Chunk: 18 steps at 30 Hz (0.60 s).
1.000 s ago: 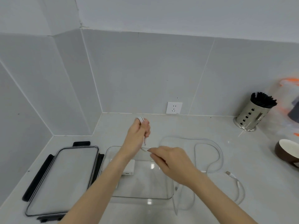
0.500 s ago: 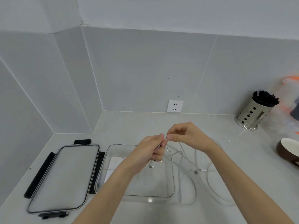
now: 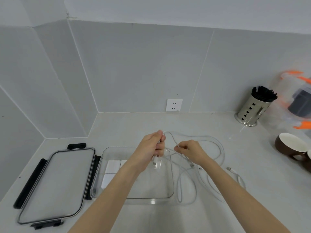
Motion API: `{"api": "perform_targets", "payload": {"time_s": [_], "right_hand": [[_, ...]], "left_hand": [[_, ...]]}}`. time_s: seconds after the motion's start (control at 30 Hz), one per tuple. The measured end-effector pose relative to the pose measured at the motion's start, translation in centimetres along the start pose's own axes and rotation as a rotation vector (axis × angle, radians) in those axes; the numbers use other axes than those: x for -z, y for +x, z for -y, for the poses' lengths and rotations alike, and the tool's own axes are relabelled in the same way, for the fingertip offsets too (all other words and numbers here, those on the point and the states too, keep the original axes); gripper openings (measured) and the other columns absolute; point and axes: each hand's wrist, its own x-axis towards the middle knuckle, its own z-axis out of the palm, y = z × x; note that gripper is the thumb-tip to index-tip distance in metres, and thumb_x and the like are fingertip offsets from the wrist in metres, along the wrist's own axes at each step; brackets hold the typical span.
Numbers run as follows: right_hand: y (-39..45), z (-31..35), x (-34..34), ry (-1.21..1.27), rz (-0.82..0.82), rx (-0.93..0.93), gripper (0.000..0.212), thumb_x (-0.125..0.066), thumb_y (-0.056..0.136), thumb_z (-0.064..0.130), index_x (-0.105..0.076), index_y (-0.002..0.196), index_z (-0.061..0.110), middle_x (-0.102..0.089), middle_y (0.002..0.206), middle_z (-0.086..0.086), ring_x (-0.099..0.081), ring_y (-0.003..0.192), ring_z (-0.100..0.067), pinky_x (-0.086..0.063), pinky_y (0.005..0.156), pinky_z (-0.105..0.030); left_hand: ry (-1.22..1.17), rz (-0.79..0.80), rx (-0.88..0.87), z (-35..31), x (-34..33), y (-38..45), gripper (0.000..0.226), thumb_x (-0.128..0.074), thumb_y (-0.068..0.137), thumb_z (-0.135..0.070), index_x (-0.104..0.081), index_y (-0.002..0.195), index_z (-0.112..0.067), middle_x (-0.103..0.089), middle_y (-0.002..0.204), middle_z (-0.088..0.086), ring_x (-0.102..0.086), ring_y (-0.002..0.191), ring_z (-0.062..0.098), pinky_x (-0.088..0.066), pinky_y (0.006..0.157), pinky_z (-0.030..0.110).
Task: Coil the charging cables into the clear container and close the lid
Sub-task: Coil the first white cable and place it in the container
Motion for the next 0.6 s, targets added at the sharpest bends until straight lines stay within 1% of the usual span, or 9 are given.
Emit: {"api": "perform_targets", "payload": {"time_s": [0.07,0.13,0.2,0.27,0.33,0.43,0.5,0.53,0.6], "right_hand": [[0.0,-1.2,-0.4,0.006,-0.032,-0.079,0.037,-0.06,0.087,0.027,-0.05,0.055,0.012,-0.038,0.05,0.001,-0.031,0.045,-0.008,-0.027,0.045,-0.016],[-0.1,-2.0,-0.5,0.02,-0.06,-0.117,0.039,-0.06,0.087,0.026,-0.052,0.052,0.01,-0.045,0.049,0.0,-0.037,0.039,-0.004,-0.03,0.041,-0.011],[0.0,-2.3,-0.5,0.058,-0.12,-0.114,0.04,-0.06,0.087,0.022,-0.055,0.052,0.005,-0.053,0.05,-0.002,-0.045,0.039,0.0,-0.034,0.045,-0.01],[0.3,-2.2,-0.1,0.077,-0.219,-0.103,0.037,-0.059,0.088,0.021,-0.061,0.062,-0.005,-0.058,0.057,-0.006,-0.047,0.043,-0.001,-0.036,0.051,-0.014],[0.7,-1.2,0.8,0.017,-0.311,-0.085,0.03,-0.056,0.09,0.023,-0.067,0.071,0.002,-0.063,0.064,-0.006,-0.045,0.048,-0.004,-0.032,0.05,-0.015],[1.1,1.6,2.0,-0.02,-0.39,0.038,0.018,-0.052,0.091,0.015,-0.07,0.091,0.013,-0.071,0.083,-0.005,-0.054,0.06,-0.009,-0.039,0.059,-0.02],[0.7,4.2,2.2,-0.04,-0.397,0.158,0.025,-0.048,0.091,0.008,-0.067,0.107,0.01,-0.069,0.093,-0.005,-0.059,0.075,-0.017,-0.044,0.071,-0.026],[0.4,5.5,2.1,-0.083,-0.37,0.223,0.026,-0.045,0.093,0.009,-0.066,0.108,0.01,-0.067,0.092,-0.006,-0.057,0.076,-0.018,-0.044,0.072,-0.029],[-0.8,7.9,1.3,-0.259,-0.31,0.358,0.033,-0.036,0.095,0.026,-0.065,0.098,0.011,-0.06,0.078,-0.004,-0.053,0.067,-0.02,-0.042,0.062,-0.032]], "left_hand": [[0.025,-0.01,-0.001,0.3,0.0,0.1,0.036,-0.032,0.099,-0.026,-0.039,0.066,-0.015,-0.025,0.044,-0.014,-0.02,0.039,0.006,-0.016,0.052,0.026],[0.055,-0.01,0.018,0.6,-0.2,0.0,0.036,-0.033,0.099,-0.026,-0.039,0.066,-0.015,-0.025,0.044,-0.015,-0.02,0.039,0.005,-0.018,0.05,0.023],[0.085,0.004,0.031,0.8,-0.5,-0.1,0.037,-0.033,0.099,-0.026,-0.039,0.065,-0.015,-0.024,0.044,-0.014,-0.02,0.04,0.006,-0.018,0.05,0.024],[0.095,0.017,0.025,0.7,-0.8,-0.2,0.037,-0.032,0.099,-0.026,-0.039,0.065,-0.014,-0.024,0.045,-0.014,-0.02,0.041,0.006,-0.018,0.05,0.023],[0.073,0.028,0.001,0.1,-0.8,-0.3,0.036,-0.032,0.1,-0.026,-0.04,0.066,-0.014,-0.025,0.045,-0.015,-0.02,0.041,0.005,-0.019,0.048,0.021],[-0.033,0.07,-0.05,-1.8,-0.7,-0.8,0.036,-0.03,0.1,-0.026,-0.039,0.066,-0.015,-0.024,0.045,-0.014,-0.019,0.04,0.005,-0.021,0.046,0.019],[-0.203,0.111,-0.099,-3.8,-0.3,-1.0,0.037,-0.027,0.099,-0.026,-0.038,0.066,-0.016,-0.024,0.043,-0.013,-0.021,0.036,0.005,-0.026,0.043,0.017],[-0.309,0.126,-0.13,-4.9,0.0,-1.1,0.038,-0.025,0.099,-0.027,-0.038,0.065,-0.016,-0.026,0.041,-0.013,-0.023,0.034,0.004,-0.029,0.042,0.016],[-0.484,0.124,-0.195,-6.8,1.1,-0.9,0.039,-0.023,0.099,-0.028,-0.038,0.066,-0.017,-0.03,0.039,-0.013,-0.027,0.032,0.003,-0.032,0.04,0.016]]}}
